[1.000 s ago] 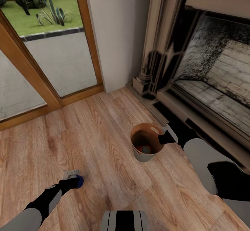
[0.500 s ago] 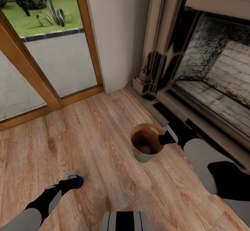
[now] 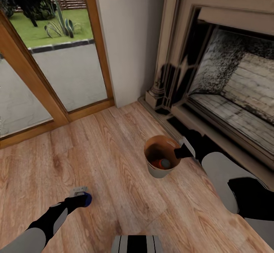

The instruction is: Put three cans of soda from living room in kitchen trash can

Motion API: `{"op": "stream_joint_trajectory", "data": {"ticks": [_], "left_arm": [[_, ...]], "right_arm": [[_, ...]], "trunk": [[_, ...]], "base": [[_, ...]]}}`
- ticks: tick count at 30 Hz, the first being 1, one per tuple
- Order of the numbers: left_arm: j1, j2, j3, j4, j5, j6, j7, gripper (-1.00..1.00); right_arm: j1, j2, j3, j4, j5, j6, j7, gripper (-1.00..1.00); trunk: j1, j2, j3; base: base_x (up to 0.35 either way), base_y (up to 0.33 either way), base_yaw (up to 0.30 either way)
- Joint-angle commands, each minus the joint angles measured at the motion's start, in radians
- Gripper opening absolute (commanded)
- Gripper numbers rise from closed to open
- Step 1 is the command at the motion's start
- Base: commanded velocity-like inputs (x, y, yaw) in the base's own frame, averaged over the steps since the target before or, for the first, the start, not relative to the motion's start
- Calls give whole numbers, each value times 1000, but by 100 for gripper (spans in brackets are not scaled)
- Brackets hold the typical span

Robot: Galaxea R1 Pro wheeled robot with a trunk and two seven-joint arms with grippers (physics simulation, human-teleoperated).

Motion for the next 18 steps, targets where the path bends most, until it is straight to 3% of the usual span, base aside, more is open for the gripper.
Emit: {"op": "stream_joint_trajectory", "data": {"ticks": [1,9,18], "left_arm": [[0,0,0,0,0,1,-1,-100],[0,0,1,-3,3,7,-7,-100],[-2,0,1,-19,6,98,-8,-100]], "right_arm": [[0,1,0,0,-7,0,0,-100],[0,4,3,1,-7,0,0,-100],[4,7,22,2,-6,0,-1,-100]], "trunk": [[0,0,4],[-4,2,35],[-8,4,70]], "base": [[0,0,0],[0,0,0],[0,0,0]]}}
